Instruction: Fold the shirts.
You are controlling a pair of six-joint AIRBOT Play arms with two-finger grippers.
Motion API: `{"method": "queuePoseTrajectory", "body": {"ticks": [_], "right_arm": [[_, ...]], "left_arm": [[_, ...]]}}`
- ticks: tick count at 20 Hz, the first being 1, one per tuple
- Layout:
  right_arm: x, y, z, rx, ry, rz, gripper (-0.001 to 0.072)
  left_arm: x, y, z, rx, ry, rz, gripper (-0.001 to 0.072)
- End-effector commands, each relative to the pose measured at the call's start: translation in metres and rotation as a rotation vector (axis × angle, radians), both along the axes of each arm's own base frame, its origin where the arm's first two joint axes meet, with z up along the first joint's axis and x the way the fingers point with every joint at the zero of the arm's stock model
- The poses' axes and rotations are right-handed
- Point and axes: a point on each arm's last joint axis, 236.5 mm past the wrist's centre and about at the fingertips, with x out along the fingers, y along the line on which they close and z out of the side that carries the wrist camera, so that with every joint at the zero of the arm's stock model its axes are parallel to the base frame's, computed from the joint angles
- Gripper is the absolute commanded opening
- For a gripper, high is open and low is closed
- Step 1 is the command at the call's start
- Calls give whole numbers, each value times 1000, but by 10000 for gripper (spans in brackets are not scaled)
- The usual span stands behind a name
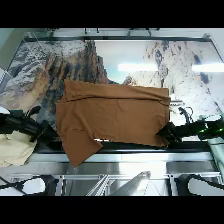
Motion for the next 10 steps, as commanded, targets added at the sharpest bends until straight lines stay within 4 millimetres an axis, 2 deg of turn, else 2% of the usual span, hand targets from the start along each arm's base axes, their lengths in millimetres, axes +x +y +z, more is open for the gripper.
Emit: {"method": "queuePoseTrajectory", "body": {"ticks": [1,3,6,7,8,10], "right_arm": [[23,-26,-22,-143,-74,-61,337],[24,-24,-20,-133,-75,-70,336],[23,-21,-18,-116,-69,-69,337],[22,-20,-17,-110,-65,-66,337],[22,-19,-16,-105,-64,-67,337],[21,-18,-16,-102,-61,-63,336]], "left_arm": [[-25,-10,-17,18,39,11,292],[-30,-22,-32,34,52,-31,292],[-26,-40,-50,46,54,-83,291],[-20,-47,-53,31,40,-83,263],[-11,-50,-53,21,14,-75,265],[6,-49,-51,31,-30,-59,264]]}}
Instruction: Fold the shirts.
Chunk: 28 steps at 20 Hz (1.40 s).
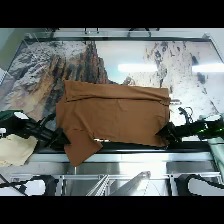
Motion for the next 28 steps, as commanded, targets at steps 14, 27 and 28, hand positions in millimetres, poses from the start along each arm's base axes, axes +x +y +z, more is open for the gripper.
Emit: {"method": "queuePoseTrajectory", "body": {"ticks": [14,27,28], "right_arm": [[-9,-11,-10,-43,53,-26,263],[-25,-17,13,129,88,-179,221],[-25,-12,13,150,74,-188,219]], "left_arm": [[28,11,-18,92,-104,-12,27],[20,9,-24,89,-99,-11,26],[21,9,-24,90,-100,-10,27]]}}
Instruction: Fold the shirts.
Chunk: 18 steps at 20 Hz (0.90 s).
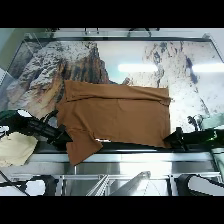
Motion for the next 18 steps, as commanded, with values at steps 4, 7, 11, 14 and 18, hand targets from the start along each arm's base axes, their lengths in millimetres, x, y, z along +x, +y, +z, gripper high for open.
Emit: {"method": "queuePoseTrajectory", "body": {"ticks": [4,7,11,14,18], "right_arm": [[3,24,11,151,-58,-35,18],[25,25,46,264,-142,-74,16],[57,-15,106,276,-262,-151,18],[68,-35,126,218,-318,-190,18],[81,-33,122,188,-344,-204,18]], "left_arm": [[9,11,-13,66,-48,5,27],[13,16,6,21,-49,4,25],[60,54,74,-32,-258,217,26],[83,83,125,-56,-432,377,26],[105,75,174,-141,-632,415,26]]}}
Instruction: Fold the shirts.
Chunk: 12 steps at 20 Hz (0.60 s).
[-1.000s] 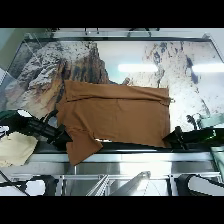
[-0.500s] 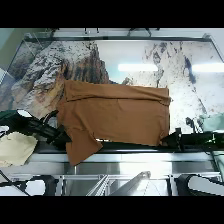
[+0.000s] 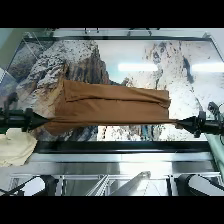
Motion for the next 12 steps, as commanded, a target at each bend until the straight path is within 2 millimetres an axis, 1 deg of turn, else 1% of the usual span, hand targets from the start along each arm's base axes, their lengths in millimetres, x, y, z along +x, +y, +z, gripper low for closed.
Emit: {"method": "queuePoseTrajectory", "body": {"ticks": [1,2,4,5,8,9,10,11,12], "right_arm": [[27,-6,4,-49,-64,-74,18],[44,-9,3,-76,-106,-114,18],[75,-8,5,-107,-177,-160,18],[88,-5,5,-126,-206,-160,18],[129,0,-7,-204,-230,-141,18],[143,-1,-11,-228,-237,-144,19],[155,-1,-15,-247,-242,-143,19],[166,0,-21,-260,-242,-139,19],[174,2,-27,-267,-241,-130,19]], "left_arm": [[34,1,55,-45,-245,67,25],[46,4,63,-23,-284,67,26],[71,-3,76,0,-325,-3,26],[85,-12,80,2,-340,-56,26],[137,-41,82,2,-379,-197,26],[157,-49,81,5,-394,-237,26],[176,-54,75,21,-394,-270,26],[190,-60,64,44,-378,-305,26],[203,-64,48,77,-346,-343,26]]}}
